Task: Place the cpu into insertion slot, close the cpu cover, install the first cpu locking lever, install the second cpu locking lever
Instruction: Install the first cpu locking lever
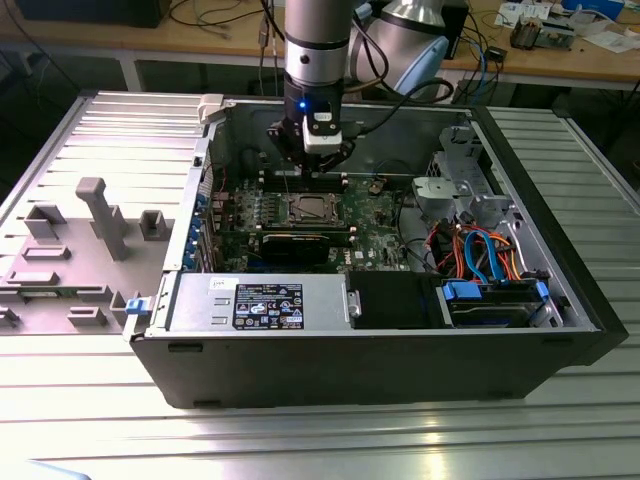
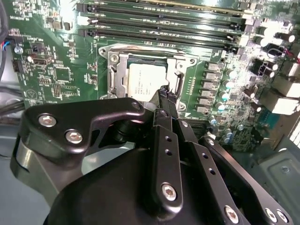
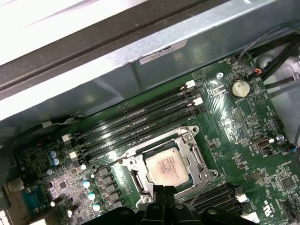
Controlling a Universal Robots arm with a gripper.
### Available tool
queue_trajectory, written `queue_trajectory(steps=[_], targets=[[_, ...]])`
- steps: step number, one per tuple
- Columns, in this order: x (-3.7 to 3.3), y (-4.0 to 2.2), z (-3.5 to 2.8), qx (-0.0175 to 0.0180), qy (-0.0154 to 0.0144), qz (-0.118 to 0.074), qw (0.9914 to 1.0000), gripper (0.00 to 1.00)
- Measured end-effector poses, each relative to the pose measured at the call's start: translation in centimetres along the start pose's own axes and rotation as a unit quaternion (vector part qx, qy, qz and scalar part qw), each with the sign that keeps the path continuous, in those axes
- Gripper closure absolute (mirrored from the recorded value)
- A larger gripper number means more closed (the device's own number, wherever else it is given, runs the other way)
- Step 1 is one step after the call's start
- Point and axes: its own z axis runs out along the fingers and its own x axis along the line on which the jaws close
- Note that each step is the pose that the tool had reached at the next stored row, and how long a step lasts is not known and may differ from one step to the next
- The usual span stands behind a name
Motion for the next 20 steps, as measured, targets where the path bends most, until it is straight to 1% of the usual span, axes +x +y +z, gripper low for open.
queue_trajectory(steps=[3, 4, 20], targets=[[0.0, 0.0, 0.03, -0.0001, -0.0004, -0.02, 0.99979, 0.89], [0.0, 0.0, 0.03, -0.0002, -0.0005, -0.023, 0.99974, 0.89], [0.0, 0.0, 0.03, -0.0002, -0.0005, -0.025, 0.99969, 0.89]])
